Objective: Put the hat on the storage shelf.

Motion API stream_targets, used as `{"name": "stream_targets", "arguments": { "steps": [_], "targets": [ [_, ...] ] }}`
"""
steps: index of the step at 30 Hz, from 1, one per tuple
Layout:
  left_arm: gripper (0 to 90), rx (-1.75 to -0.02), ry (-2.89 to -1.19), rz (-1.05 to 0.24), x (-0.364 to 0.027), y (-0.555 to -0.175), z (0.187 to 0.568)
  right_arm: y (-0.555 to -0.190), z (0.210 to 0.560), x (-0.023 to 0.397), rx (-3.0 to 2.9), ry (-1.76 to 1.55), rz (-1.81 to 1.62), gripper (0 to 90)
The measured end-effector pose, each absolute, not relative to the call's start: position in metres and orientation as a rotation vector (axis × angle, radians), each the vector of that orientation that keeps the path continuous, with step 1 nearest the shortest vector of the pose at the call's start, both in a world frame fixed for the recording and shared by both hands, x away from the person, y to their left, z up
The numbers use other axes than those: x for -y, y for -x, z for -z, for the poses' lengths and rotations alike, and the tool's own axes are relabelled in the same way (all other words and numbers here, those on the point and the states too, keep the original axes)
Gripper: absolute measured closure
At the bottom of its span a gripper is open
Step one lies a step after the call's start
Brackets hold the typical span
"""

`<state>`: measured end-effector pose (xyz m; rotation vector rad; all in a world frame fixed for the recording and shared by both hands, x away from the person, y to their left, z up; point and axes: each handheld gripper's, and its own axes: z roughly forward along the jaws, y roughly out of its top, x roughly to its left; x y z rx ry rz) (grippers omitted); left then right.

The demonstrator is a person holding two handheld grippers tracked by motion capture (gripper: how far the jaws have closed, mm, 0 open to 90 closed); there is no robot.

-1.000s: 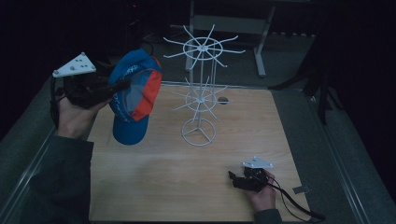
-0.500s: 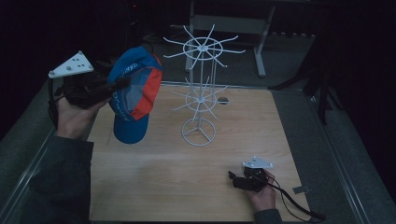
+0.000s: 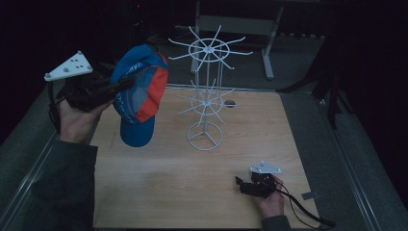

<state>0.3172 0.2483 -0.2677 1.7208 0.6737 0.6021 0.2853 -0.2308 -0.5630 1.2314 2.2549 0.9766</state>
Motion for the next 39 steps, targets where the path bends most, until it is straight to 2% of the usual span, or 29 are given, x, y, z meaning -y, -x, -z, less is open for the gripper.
{"name": "stream_targets", "arguments": {
  "steps": [39],
  "targets": [
    [88.8, -0.626, -1.653, -0.580, -0.247, -0.312, 0.254, -0.285, 0.563, 0.231, -2.253, -1.234, -0.977, 24.4]
  ]
}}
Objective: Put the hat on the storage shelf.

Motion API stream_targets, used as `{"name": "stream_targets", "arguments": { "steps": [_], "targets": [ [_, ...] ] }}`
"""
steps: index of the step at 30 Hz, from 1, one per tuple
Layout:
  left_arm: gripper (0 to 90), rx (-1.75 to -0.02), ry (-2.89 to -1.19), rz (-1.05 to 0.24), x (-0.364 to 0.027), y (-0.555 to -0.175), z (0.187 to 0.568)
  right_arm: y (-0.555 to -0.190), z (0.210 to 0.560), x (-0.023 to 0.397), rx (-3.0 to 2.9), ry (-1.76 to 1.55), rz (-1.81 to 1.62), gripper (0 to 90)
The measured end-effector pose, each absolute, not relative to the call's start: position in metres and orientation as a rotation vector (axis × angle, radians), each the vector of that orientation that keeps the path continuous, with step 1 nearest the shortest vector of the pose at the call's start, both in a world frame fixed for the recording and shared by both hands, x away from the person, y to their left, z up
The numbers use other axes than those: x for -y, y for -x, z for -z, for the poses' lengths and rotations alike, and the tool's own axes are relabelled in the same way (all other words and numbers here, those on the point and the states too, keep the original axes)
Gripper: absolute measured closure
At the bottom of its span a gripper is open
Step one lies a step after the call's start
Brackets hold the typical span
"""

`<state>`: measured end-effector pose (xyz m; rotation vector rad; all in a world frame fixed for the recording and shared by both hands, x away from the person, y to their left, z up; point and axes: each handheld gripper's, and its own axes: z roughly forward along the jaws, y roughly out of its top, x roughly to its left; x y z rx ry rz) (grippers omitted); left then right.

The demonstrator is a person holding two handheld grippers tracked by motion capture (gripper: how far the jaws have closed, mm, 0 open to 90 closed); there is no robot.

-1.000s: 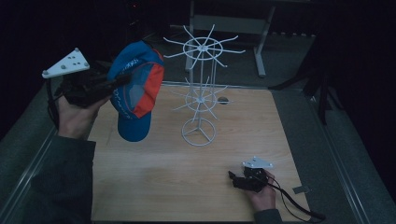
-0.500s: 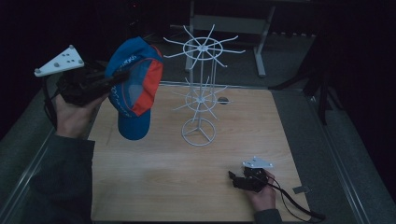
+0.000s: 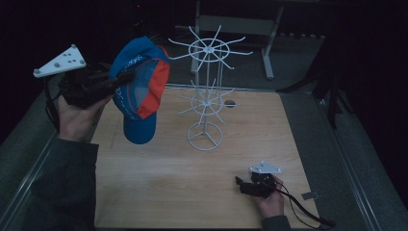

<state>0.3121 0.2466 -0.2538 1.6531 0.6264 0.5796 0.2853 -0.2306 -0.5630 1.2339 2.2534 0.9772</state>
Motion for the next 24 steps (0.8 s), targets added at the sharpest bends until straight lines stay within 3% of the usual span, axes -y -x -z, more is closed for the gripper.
{"name": "stream_targets", "arguments": {
  "steps": [24],
  "targets": [
    [88.3, -0.608, -1.762, -0.490, -0.229, -0.323, 0.279, -0.285, 0.563, 0.231, -2.253, -1.233, -0.978, 24.4]
  ]
}}
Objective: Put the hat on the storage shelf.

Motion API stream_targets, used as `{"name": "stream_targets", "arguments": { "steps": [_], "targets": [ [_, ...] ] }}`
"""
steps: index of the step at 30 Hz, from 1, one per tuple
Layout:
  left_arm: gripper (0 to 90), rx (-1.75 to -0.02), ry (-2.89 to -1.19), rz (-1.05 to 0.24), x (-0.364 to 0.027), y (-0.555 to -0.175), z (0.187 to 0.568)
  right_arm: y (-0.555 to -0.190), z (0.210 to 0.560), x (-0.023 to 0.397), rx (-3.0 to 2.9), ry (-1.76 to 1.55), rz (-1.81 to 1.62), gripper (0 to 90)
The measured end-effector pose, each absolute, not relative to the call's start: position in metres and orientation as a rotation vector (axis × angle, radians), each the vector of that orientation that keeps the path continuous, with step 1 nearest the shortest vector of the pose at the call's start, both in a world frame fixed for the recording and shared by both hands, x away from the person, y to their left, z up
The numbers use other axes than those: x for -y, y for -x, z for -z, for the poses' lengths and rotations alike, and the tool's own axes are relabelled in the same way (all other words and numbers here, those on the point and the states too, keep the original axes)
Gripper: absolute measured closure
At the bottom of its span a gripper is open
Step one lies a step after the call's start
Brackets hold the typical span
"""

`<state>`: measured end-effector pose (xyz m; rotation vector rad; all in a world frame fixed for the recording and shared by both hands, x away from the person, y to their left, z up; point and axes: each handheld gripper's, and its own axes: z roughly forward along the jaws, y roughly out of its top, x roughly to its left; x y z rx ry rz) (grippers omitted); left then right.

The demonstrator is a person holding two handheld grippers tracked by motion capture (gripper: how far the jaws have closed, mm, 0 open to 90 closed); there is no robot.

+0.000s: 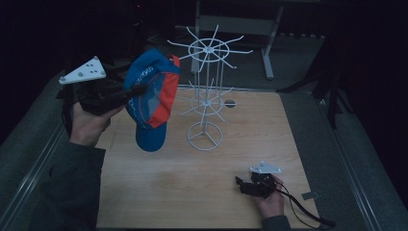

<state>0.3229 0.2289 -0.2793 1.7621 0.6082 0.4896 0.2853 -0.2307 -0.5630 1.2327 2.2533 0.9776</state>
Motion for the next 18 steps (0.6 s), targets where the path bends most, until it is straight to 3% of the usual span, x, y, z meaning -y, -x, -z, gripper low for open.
{"name": "stream_targets", "arguments": {
  "steps": [12, 18],
  "targets": [
    [84.3, -0.684, -1.870, -0.487, -0.220, -0.334, 0.295, -0.285, 0.563, 0.231, -2.254, -1.232, -0.977, 24.4],
    [73.3, -0.718, -1.873, -0.462, -0.224, -0.337, 0.297, -0.285, 0.563, 0.231, -2.254, -1.231, -0.976, 24.3]
  ]
}}
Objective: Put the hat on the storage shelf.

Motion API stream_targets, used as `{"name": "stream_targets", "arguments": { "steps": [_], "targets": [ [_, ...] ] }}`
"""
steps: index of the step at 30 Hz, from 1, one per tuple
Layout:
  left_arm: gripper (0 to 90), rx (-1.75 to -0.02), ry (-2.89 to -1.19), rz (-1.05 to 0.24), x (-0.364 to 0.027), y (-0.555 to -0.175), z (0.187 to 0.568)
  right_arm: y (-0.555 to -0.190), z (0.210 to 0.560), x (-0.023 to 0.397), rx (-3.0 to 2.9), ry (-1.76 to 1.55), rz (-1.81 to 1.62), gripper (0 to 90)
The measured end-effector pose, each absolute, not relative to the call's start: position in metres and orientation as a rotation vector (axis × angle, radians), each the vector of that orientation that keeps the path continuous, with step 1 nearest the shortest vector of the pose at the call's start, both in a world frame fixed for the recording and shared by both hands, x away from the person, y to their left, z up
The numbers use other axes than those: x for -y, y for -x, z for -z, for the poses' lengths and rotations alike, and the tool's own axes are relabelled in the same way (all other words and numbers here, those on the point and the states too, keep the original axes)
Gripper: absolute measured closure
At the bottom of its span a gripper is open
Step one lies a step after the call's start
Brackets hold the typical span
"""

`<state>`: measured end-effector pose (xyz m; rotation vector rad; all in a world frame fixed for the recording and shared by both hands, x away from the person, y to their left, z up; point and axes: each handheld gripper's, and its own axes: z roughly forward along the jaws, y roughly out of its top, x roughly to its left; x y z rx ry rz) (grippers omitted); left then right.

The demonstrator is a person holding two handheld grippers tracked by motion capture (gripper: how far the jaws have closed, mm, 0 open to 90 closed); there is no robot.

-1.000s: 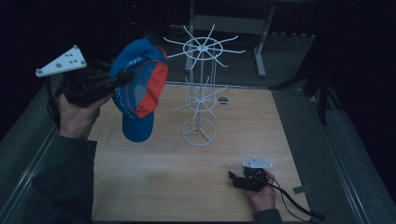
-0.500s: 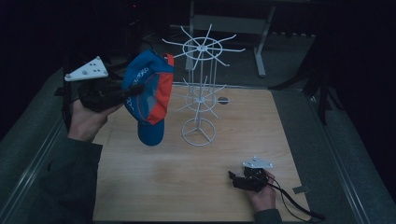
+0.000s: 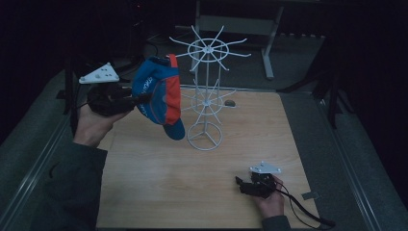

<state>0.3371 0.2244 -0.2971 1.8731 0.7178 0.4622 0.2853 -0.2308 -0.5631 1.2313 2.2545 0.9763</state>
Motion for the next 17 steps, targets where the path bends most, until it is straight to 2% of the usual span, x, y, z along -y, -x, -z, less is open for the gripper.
{"name": "stream_targets", "arguments": {
  "steps": [8, 17],
  "targets": [
    [57.3, -0.773, -1.843, -0.479, -0.235, -0.334, 0.295, -0.285, 0.563, 0.231, -2.253, -1.231, -0.977, 24.4],
    [51.7, -0.802, -1.840, -0.519, -0.238, -0.331, 0.294, -0.285, 0.563, 0.231, -2.253, -1.232, -0.977, 24.4]
  ]
}}
